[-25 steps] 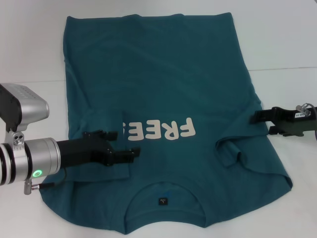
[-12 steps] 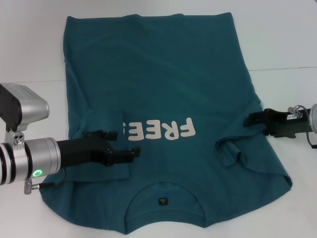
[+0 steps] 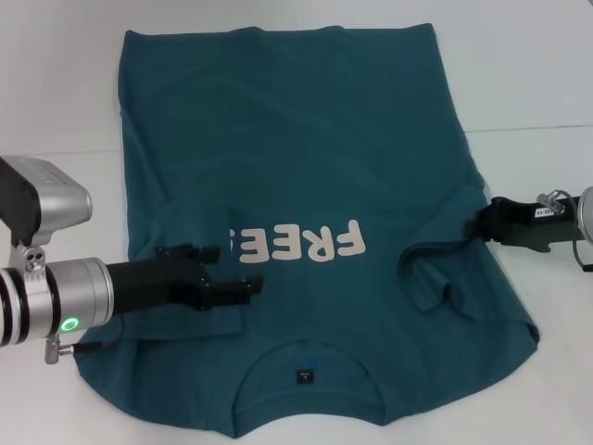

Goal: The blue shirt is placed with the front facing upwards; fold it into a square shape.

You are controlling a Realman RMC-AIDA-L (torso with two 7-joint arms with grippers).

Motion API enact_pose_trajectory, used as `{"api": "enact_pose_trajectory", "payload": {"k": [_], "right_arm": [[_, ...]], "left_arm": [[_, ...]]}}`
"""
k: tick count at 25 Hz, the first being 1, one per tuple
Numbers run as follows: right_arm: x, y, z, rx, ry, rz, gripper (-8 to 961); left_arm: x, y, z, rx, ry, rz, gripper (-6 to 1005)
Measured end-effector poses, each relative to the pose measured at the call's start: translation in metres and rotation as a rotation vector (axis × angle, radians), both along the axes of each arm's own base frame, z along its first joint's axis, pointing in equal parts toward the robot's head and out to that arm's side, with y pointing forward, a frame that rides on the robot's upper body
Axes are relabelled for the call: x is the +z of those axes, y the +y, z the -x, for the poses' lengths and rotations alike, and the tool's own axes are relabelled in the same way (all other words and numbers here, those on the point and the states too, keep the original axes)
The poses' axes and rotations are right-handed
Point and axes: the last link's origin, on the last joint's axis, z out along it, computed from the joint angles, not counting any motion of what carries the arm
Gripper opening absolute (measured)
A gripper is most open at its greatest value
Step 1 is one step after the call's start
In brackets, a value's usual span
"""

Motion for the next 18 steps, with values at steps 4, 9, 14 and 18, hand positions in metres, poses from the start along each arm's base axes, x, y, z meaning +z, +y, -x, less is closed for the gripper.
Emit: {"api": "enact_pose_trajectory", "payload": {"k": [4,9,14,18], "right_arm": [[0.006,-0.002,0.0,0.005,0.008,0.007,208],[0.01,-0.005,-0.005,-0.002,-0.001,0.016,82],[0.017,-0.006,-0.009,-0.012,-0.015,0.018,60],[0.023,-0.006,-0.013,-0.036,-0.013,0.005,64]], "left_arm": [[0.0,0.0,0.0,0.0,-0.001,0.0,920],[0.0,0.0,0.0,-0.001,0.0,0.0,920],[0.001,0.0,0.0,-0.002,0.0,-0.001,920],[0.0,0.0,0.0,-0.002,0.0,-0.001,919]]}}
